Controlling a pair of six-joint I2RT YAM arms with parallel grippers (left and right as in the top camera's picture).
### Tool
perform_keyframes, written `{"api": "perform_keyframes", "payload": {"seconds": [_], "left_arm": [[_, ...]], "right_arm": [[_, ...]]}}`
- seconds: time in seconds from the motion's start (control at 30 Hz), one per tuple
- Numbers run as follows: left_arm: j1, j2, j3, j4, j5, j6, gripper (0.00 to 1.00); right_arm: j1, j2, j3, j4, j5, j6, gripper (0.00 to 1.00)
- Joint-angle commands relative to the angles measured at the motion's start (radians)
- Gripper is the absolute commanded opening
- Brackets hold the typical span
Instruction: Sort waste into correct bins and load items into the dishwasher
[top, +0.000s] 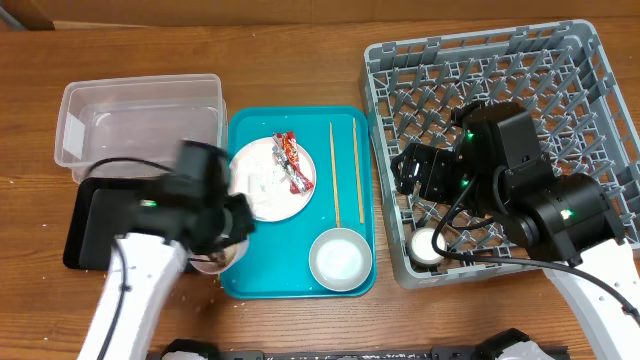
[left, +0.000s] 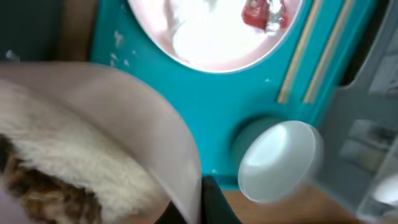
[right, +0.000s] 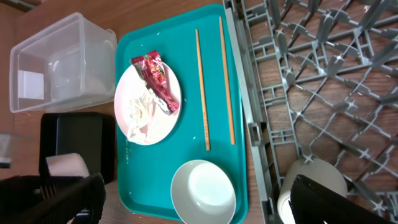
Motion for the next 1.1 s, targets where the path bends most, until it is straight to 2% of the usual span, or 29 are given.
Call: {"api": "perform_keyframes", "payload": {"seconds": [0.0,0.1,0.2,0.4,0.63,0.9,1.0,1.07], "left_arm": [[0.421,0.066,0.009,-0.066,0.479,0.411,0.04],[0.624,0.189,0.009,-0.087,0.635,0.588,0.04],[0.742,0.361,0.009,-0.093,0.777,0.75,0.04],[0.82,0.624,0.01,-0.272,1.074,1.009,0.04],[0.93,0.645,0.01,-0.335,1.089,1.035,0.04],[0.934,0.645,0.046,-0.539,1.096,1.408,0.04],[0.934,0.645,0.058,-0.514,1.101,1.461,0.04],[0.934,0.645,0.058,-0.513,1.101,1.452,0.04]], "right_arm": [[-0.002,-0.004,0.015,0.005,-0.006,0.004,0.97],[-0.002,-0.004,0.015,0.005,-0.006,0.004,0.97],[-0.002,-0.004,0.015,0.005,-0.006,0.004,0.97],[-0.002,-0.004,0.015,0.005,-0.006,0.004,0.97],[-0.002,-0.004,0.015,0.005,-0.005,0.003,0.97],[-0.002,-0.004,0.015,0.005,-0.006,0.003,0.97],[-0.002,-0.004,0.015,0.006,-0.006,0.004,0.97],[-0.002,-0.004,0.015,0.006,-0.006,0.004,0.97]]}}
